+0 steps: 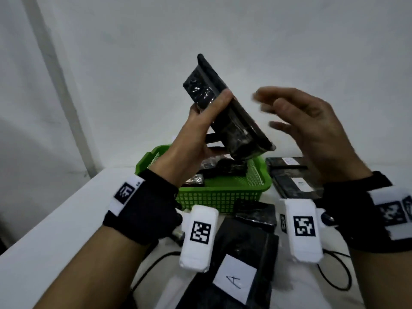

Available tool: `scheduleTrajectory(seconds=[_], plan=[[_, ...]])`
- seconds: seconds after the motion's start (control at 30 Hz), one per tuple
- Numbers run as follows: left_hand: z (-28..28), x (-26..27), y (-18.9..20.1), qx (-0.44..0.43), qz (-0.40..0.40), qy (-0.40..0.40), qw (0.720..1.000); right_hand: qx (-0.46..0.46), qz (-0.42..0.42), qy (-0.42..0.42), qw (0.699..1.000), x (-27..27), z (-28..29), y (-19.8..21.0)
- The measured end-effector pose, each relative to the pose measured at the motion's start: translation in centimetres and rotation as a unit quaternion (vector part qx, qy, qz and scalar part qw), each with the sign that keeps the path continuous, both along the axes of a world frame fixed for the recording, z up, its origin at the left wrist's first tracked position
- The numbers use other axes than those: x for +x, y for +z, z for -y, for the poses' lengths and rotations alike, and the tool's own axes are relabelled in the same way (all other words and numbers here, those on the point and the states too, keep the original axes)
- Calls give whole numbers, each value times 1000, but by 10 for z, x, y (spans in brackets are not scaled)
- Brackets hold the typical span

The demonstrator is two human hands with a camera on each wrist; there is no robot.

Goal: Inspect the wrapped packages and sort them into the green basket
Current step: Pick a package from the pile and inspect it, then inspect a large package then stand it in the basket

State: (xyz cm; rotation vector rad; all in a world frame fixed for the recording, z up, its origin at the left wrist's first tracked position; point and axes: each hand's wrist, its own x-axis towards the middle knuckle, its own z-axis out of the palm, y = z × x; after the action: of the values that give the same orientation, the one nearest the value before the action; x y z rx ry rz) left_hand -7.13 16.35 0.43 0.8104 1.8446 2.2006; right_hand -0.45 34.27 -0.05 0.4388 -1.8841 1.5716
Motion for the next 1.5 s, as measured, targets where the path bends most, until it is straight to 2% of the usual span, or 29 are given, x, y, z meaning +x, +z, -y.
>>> scheduleTrajectory(seconds=[0.07, 0.13, 0.17, 0.23, 0.33, 0.43, 0.5, 0.57, 0.67, 0.73, 0.8, 0.83, 0.87, 1.1, 1.2, 1.27, 1.4, 1.5], plan=[[-17, 3, 7, 3, 23, -53, 998, -15, 56, -50, 997, 3, -26, -3], [-33, 7, 9, -13, 18, -95, 995, -53, 150, -40, 987, 7, -46, -9], [-46, 9, 10, -25, 15, -118, 993, -81, 169, -31, 982, 13, -58, -12], [-77, 13, 10, -45, 21, -150, 987, -127, 162, -50, 977, 28, -85, -15], [-122, 14, 8, -95, 32, -163, 982, -137, 138, -161, 968, 52, -130, -18], [-167, 8, -7, -231, -53, -95, 967, -103, 125, -282, 946, 68, -180, -28], [-190, 8, -19, -333, -154, -55, 929, -73, 153, -332, 928, 71, -209, -41], [-207, 8, -30, -430, -238, -67, 868, -54, 205, -364, 907, 68, -232, -61], [-228, 7, -47, -545, -276, -145, 779, -8, 303, -395, 867, 54, -259, -98], [-237, 5, -63, -601, -291, -181, 722, 15, 358, -386, 850, 45, -267, -117], [-243, 1, -78, -644, -325, -181, 668, 19, 391, -373, 841, 36, -270, -129], [-244, -1, -83, -652, -340, -170, 656, 20, 399, -368, 840, 31, -270, -133], [-245, -3, -87, -654, -346, -161, 654, 23, 404, -366, 838, 27, -271, -137], [-237, -13, -87, -635, -326, -163, 681, 53, 414, -398, 817, 15, -269, -145], [-233, -13, -83, -630, -312, -167, 691, 112, 410, -417, 803, 20, -258, -133], [-227, -8, -75, -605, -312, -167, 713, 162, 370, -438, 803, 25, -247, -116], [-187, 4, -45, -538, -303, -134, 775, 218, 267, -417, 841, 30, -201, -68], [-139, 9, -29, -488, -238, -115, 832, 249, 253, -296, 887, 30, -157, -41]])
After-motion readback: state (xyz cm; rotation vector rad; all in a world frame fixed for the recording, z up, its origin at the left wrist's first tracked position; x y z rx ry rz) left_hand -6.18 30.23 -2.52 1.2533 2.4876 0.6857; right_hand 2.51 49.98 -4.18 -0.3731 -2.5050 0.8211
